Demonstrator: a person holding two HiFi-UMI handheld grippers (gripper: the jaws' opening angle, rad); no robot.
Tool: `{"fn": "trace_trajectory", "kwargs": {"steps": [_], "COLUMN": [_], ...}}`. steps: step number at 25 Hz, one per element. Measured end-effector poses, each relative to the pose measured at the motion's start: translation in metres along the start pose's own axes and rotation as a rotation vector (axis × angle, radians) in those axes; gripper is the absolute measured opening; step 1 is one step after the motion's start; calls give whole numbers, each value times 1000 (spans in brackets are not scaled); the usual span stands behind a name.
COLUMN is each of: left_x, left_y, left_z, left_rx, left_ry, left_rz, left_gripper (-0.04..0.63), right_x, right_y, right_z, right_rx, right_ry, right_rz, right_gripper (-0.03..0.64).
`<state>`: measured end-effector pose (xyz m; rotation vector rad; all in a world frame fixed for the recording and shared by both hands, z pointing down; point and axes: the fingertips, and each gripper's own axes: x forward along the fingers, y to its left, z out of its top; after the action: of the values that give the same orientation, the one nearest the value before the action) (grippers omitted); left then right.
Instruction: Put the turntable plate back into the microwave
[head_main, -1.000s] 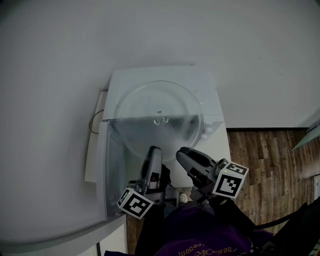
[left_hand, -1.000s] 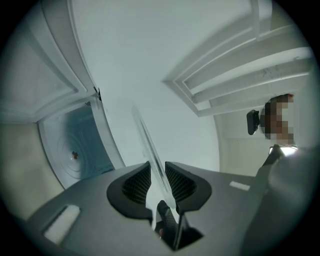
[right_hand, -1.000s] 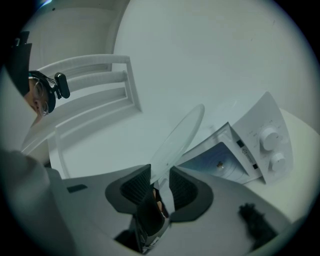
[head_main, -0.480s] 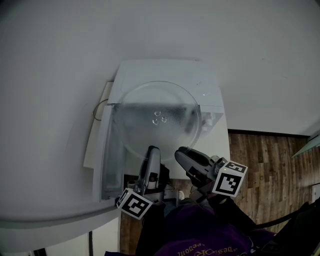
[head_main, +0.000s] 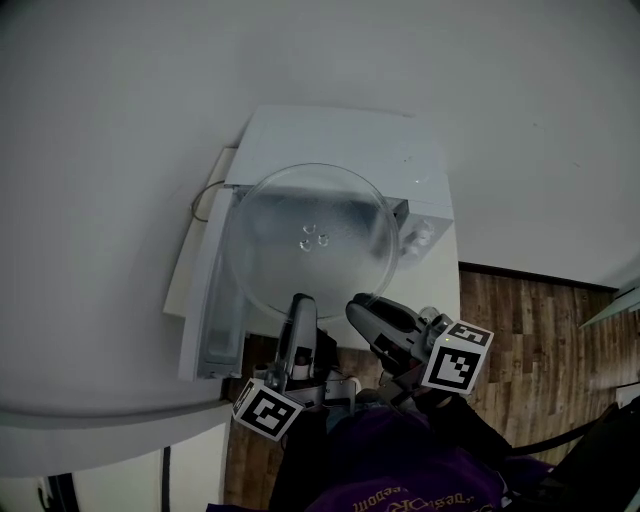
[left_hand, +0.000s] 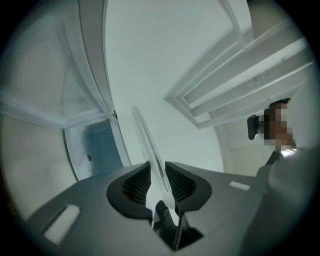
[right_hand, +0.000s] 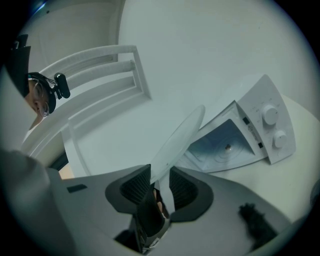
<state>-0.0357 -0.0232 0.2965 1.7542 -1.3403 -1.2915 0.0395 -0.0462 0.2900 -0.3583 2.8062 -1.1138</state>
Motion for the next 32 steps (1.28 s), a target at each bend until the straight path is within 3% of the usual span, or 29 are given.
{"fn": "trace_trajectory", "kwargs": {"steps": [18, 32], "left_x": [-26, -39], "left_y": [14, 43], "left_z": [0, -11], "left_rx": [80, 3], "left_ry": [-36, -52], "left_rz": [45, 98], "left_gripper": [98, 101], "right_x": [2, 4], "right_y": [-5, -23], "right_z": [-26, -47], "right_rx": [52, 64], "right_ry": [94, 143], "right_rz": [34, -6], "right_gripper": [124, 124]}}
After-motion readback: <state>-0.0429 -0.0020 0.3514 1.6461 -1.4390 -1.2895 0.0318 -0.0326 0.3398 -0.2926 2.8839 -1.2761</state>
